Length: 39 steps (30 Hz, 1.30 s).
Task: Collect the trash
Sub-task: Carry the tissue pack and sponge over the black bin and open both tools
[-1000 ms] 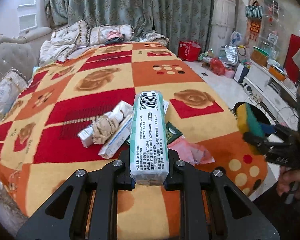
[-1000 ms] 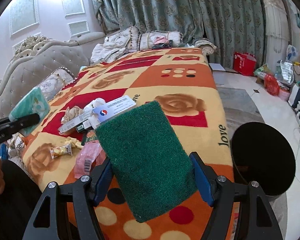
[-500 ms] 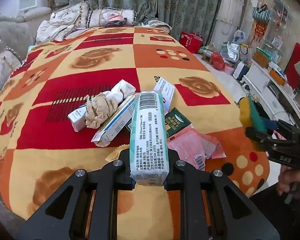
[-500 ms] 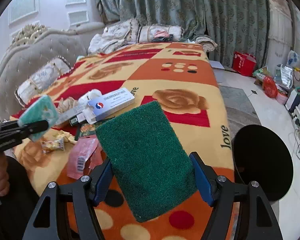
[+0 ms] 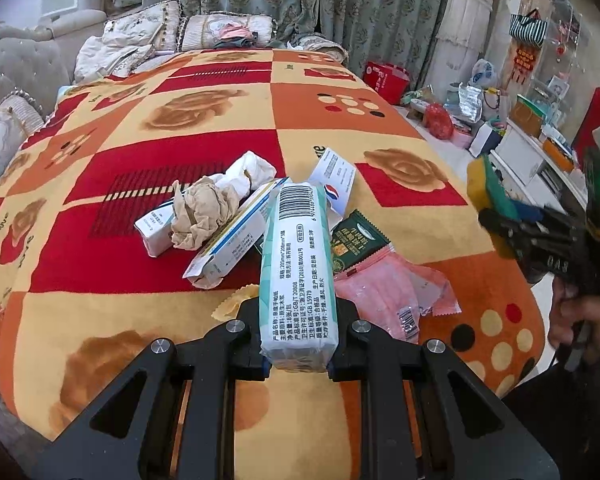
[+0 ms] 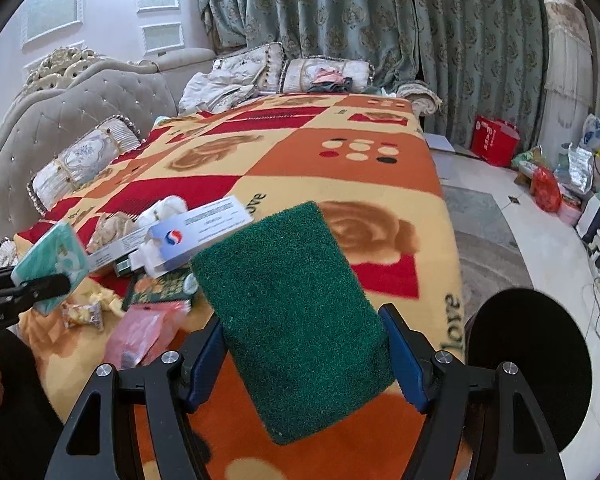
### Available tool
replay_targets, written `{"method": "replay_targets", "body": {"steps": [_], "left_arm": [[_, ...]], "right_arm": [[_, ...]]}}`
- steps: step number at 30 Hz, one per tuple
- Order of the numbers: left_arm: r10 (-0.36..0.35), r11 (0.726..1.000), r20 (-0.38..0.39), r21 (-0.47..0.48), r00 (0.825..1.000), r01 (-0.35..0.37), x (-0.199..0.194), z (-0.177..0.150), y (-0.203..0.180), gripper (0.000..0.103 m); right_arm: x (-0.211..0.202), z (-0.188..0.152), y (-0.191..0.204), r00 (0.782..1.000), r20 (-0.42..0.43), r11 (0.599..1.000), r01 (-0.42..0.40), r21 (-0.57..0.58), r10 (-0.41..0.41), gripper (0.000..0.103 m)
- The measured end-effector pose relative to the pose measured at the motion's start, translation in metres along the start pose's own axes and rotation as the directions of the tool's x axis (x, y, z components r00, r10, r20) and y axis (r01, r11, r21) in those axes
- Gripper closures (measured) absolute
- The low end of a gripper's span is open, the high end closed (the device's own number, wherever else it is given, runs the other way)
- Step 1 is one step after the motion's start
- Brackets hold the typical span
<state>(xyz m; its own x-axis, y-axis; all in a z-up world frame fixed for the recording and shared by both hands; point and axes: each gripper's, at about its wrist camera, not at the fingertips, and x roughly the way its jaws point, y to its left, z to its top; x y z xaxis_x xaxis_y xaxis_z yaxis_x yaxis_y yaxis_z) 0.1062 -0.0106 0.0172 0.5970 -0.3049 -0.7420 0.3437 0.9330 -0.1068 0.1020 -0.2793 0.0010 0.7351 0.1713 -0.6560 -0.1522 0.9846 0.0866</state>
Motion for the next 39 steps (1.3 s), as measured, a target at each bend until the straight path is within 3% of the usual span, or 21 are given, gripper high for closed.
{"method": "replay_targets", "body": {"steps": [7, 13, 20, 25, 29, 35, 39], "left_arm": [[0.025, 0.998, -0.005, 0.055, 1.000, -0.025, 0.009, -0.004, -0.010, 0.087], [0.069, 0.996, -0.015, 0.056, 0.997, -0.068, 0.019, -0.005, -0.012, 0.087], [-0.021, 0.997, -0.011, 0.079, 1.000, 0.021, 0.020, 0.002, -0.032, 0.087], [-0.096, 0.986, -0.031, 0.135, 0.995, 0.099, 0.032, 0.018, -0.087, 0.087], [-0.193, 0.948, -0.027, 0.251, 0.981, 0.193, 0.041, 0.042, -0.164, 0.087], [-0.342, 0.873, -0.156, 0.312, 0.927, 0.375, 0.086, 0.063, -0.257, 0.086], [-0.352, 0.858, -0.204, 0.319, 0.914, 0.402, 0.119, 0.071, -0.292, 0.086]], "right_arm": [[0.008, 0.013, -0.016, 0.998, 0.057, 0.999, -0.008, -0.037, 0.010, 0.032], [0.003, 0.004, -0.043, 0.996, 0.080, 0.998, -0.037, 0.054, 0.033, 0.032], [-0.006, -0.010, -0.075, 0.998, 0.064, 0.994, 0.003, 0.108, -0.010, 0.032], [-0.027, -0.019, -0.118, 0.994, 0.090, 0.977, 0.046, 0.210, -0.066, 0.032], [-0.043, -0.033, -0.166, 0.984, 0.070, 0.927, 0.130, 0.353, -0.164, 0.032], [-0.050, -0.045, -0.201, 0.976, 0.017, 0.871, 0.187, 0.454, -0.218, 0.032], [-0.045, -0.053, -0.220, 0.973, -0.050, 0.846, 0.220, 0.485, -0.225, 0.032]]}}
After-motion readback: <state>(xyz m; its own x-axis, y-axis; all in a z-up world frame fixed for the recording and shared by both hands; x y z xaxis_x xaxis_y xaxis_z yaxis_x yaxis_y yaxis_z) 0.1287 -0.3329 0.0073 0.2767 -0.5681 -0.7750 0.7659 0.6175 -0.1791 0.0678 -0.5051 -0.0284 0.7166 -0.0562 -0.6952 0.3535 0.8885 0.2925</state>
